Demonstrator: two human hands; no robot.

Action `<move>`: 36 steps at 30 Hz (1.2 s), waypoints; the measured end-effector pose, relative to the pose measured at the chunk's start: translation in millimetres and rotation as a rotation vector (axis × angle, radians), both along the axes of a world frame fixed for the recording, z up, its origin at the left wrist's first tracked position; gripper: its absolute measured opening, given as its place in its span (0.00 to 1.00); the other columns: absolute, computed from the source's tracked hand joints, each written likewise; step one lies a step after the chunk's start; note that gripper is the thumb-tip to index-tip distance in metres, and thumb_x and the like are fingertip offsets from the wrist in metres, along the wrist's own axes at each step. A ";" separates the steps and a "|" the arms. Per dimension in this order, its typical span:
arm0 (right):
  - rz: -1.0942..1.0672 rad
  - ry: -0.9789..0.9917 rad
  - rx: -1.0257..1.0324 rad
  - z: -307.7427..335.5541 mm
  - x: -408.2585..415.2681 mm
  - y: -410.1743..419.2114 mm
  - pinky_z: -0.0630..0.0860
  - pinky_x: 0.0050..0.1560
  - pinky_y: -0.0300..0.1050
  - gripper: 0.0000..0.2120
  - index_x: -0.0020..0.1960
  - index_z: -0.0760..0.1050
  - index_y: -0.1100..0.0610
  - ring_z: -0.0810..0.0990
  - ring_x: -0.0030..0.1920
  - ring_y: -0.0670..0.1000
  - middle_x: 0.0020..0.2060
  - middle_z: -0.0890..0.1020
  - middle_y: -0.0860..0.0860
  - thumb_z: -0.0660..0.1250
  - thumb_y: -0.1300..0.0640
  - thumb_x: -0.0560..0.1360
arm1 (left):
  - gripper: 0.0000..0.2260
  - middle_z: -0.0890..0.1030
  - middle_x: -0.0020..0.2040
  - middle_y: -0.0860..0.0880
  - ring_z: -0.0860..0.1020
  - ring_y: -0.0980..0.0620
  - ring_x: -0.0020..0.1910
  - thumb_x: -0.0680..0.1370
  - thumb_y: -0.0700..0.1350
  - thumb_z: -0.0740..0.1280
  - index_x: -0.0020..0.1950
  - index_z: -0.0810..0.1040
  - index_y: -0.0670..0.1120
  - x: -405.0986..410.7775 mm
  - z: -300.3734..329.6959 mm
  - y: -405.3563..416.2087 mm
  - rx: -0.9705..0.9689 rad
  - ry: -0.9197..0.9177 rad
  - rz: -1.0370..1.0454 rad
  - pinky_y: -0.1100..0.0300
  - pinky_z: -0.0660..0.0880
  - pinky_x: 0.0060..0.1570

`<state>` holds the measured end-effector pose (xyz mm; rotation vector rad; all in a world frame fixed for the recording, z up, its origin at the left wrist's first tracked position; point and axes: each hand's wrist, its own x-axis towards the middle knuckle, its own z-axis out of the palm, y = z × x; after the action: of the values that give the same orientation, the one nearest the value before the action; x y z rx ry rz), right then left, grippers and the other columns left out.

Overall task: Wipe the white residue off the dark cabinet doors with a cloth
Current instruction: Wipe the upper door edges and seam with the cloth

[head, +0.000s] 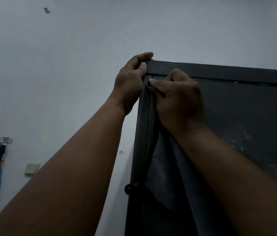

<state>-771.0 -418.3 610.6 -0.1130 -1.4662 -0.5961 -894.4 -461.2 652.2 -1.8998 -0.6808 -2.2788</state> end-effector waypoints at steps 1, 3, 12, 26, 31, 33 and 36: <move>-0.018 -0.003 0.008 -3.9 1.2 -0.1 0.76 0.45 0.58 0.11 0.50 0.87 0.58 0.76 0.39 0.57 0.38 0.76 0.53 0.67 0.54 0.83 | 0.14 0.80 0.66 0.48 0.79 0.52 0.61 0.87 0.38 0.57 0.67 0.80 0.47 -0.2 -0.1 -0.9 -0.001 0.005 0.019 0.56 0.78 0.66; -0.067 0.035 0.002 -7.3 4.9 -0.7 0.75 0.46 0.56 0.10 0.52 0.87 0.55 0.77 0.40 0.58 0.39 0.76 0.53 0.67 0.54 0.83 | 0.14 0.81 0.62 0.50 0.79 0.54 0.57 0.87 0.38 0.57 0.66 0.80 0.46 -0.5 0.3 -2.9 -0.005 0.015 0.045 0.59 0.79 0.62; 0.005 0.174 -0.081 23.5 -10.0 -6.4 0.76 0.48 0.57 0.14 0.50 0.86 0.59 0.77 0.43 0.60 0.41 0.77 0.56 0.65 0.54 0.83 | 0.13 0.81 0.60 0.47 0.79 0.54 0.52 0.87 0.37 0.57 0.65 0.79 0.45 -3.0 1.2 -3.7 -0.016 0.039 0.024 0.63 0.79 0.53; -0.051 0.167 -0.085 18.2 0.4 -3.1 0.75 0.48 0.57 0.14 0.52 0.87 0.57 0.78 0.43 0.59 0.42 0.78 0.57 0.64 0.53 0.83 | 0.14 0.81 0.57 0.49 0.79 0.54 0.52 0.87 0.36 0.57 0.65 0.79 0.43 -3.5 3.5 -4.4 -0.026 0.034 0.029 0.59 0.79 0.57; -0.015 -0.007 0.029 -14.0 -14.1 -9.6 0.71 0.36 0.50 0.09 0.48 0.87 0.59 0.74 0.36 0.56 0.37 0.74 0.55 0.68 0.60 0.81 | 0.14 0.81 0.60 0.48 0.79 0.55 0.54 0.86 0.35 0.57 0.65 0.79 0.44 -2.9 2.8 -1.8 -0.011 0.019 0.037 0.64 0.79 0.51; 0.017 -0.035 0.050 -29.3 -7.8 -6.1 0.73 0.35 0.52 0.08 0.48 0.87 0.60 0.74 0.34 0.57 0.36 0.73 0.55 0.70 0.59 0.81 | 0.14 0.80 0.59 0.50 0.79 0.56 0.53 0.87 0.36 0.56 0.65 0.79 0.45 -3.4 3.1 -1.9 -0.010 0.025 0.064 0.64 0.80 0.51; -0.005 0.006 0.028 -29.7 1.9 -2.0 0.77 0.41 0.59 0.08 0.52 0.87 0.58 0.76 0.37 0.59 0.37 0.76 0.56 0.70 0.57 0.81 | 0.14 0.80 0.59 0.50 0.78 0.56 0.54 0.87 0.36 0.56 0.65 0.79 0.44 -3.3 3.5 -2.2 -0.007 0.042 0.087 0.63 0.79 0.54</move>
<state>-769.1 -420.3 580.9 -0.0962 -1.4519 -0.6195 -897.7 -463.4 655.7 -1.8761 -0.7513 -2.1815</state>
